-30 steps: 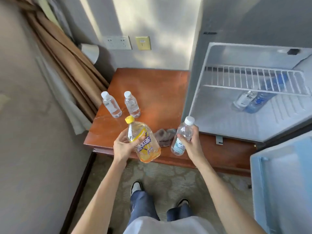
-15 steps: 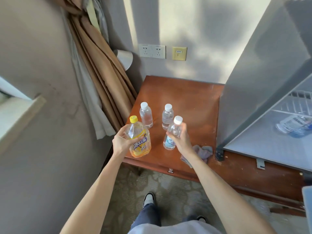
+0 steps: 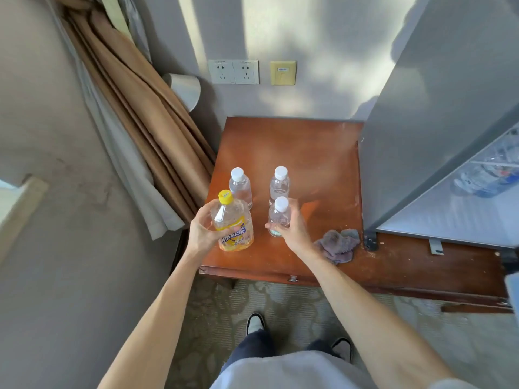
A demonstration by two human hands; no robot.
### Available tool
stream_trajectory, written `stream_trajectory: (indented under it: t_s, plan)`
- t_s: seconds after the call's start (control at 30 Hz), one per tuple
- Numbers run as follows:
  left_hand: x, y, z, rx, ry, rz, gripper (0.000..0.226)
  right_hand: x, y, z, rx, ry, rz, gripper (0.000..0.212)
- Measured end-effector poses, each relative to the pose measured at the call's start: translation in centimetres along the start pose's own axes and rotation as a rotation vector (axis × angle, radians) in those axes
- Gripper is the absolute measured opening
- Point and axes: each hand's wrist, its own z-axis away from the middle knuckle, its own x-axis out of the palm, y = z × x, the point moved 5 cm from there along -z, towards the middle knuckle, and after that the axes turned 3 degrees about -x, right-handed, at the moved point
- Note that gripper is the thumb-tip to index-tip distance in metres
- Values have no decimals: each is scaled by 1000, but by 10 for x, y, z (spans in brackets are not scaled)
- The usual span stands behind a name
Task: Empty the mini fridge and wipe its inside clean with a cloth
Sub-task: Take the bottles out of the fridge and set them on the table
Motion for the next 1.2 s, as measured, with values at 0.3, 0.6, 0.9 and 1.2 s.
stream_trajectory:
  t_s: [0.3, 0.6, 0.9, 1.2]
  plan:
    - [13, -2, -2, 38, 43, 75, 84, -2, 8, 3, 0, 56, 77, 76]
    - [11, -8, 9, 44, 67, -118, 109, -11, 5, 4, -18, 25, 66, 80]
    - [107, -21, 133, -363, 433, 186, 81, -130, 41, 60, -26, 217, 138, 40]
    - [356, 95, 164, -114, -534, 46, 60, -330, 86, 123, 125, 693, 41, 27]
